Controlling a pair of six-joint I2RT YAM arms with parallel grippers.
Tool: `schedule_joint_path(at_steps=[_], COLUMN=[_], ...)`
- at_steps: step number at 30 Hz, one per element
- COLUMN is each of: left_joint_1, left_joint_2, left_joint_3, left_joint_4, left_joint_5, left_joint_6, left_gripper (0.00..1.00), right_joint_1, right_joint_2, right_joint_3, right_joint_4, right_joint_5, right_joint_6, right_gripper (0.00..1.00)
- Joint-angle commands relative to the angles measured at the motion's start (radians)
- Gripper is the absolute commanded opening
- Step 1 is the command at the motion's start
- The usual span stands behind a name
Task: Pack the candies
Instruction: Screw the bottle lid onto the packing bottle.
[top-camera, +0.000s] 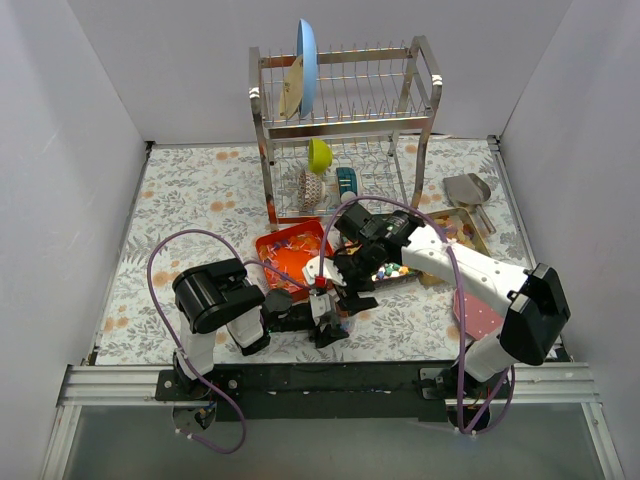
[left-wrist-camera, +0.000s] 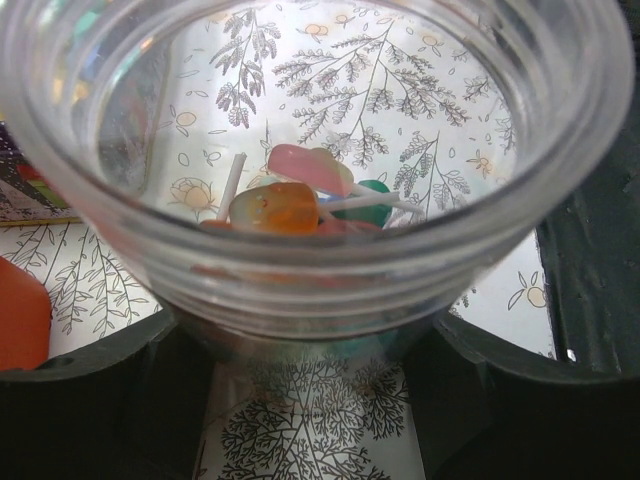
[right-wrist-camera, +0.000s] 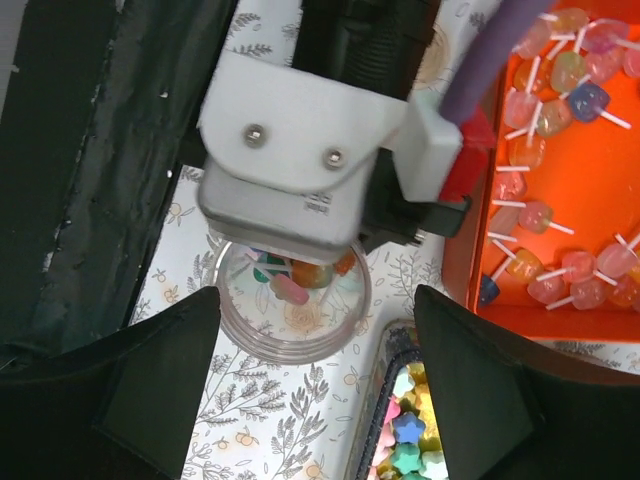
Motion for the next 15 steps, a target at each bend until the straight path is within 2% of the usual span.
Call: schedule_joint_path(at_steps=[1,15], left_joint_1=[0.005,0.01], left_joint_2=[0.006,0.014], left_joint_3=[-0.012,-0.005], left_joint_4=[0.045,0.04], left_joint_5=[-0.017,-0.043], left_joint_6=[-0.028,-0.045], left_gripper=[0.0,0.0], right_joint_1=[0.024,0.026], right_joint_2=[-0.002,-0.092], right_joint_3=[0.018,-0.076], right_joint_4=[-0.08,-0.132], right_joint_5=[-0.037,0.025], right_joint_6=[-0.085,-0.027], right_gripper=[0.85,0.84])
